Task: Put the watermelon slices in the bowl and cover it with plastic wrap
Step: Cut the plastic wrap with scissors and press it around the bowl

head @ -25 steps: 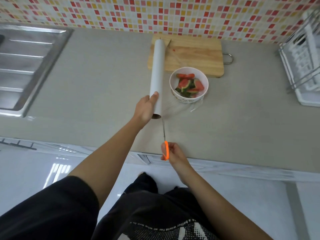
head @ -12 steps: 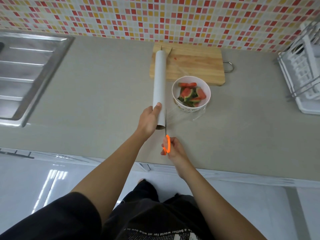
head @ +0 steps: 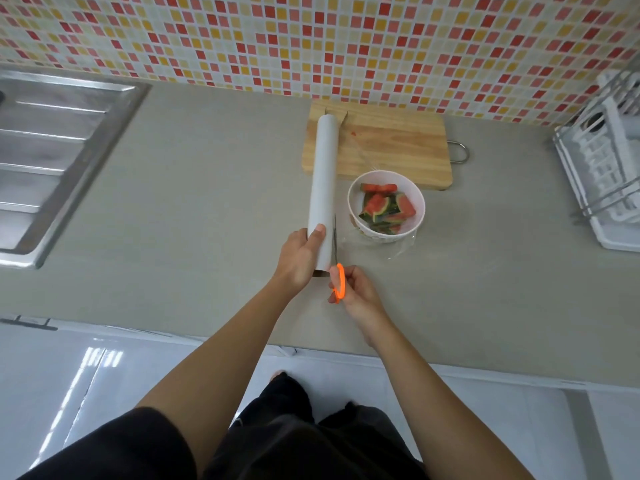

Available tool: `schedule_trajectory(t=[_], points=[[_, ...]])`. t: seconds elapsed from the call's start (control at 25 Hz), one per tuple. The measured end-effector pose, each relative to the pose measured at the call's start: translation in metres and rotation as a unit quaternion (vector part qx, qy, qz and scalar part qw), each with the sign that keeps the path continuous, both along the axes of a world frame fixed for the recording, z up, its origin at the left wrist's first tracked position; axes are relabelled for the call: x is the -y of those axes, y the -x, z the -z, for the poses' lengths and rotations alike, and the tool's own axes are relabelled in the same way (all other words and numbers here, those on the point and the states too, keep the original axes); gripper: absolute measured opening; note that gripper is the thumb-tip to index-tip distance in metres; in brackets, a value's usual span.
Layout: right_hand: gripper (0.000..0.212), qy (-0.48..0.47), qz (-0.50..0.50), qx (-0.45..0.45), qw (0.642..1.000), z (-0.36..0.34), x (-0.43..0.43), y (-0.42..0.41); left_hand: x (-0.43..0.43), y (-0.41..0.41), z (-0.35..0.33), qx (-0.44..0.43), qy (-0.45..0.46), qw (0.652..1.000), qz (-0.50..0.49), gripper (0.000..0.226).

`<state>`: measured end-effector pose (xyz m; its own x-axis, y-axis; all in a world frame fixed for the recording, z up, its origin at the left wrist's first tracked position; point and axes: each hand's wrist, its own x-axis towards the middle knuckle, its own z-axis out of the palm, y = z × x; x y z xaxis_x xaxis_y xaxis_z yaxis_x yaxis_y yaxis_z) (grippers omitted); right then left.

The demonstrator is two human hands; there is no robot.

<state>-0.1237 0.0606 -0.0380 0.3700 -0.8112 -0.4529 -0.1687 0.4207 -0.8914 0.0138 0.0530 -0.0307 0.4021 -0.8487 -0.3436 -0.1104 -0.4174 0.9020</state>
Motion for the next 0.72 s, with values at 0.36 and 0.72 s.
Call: schedule_trajectory(t=[0.36, 0.72], points=[[0.022, 0.052, 0.016, 0.000, 0.999, -0.004, 0.032, -0.019, 0.000, -0.004, 0.007, -0.004, 0.007, 1.000, 0.013, 0.034], [0.025, 0.061, 0.041, 0.008, 0.997, 0.003, 0.060, -0.037, -0.004, -0.012, 0.018, -0.025, -0.001, 0.999, 0.027, 0.033]])
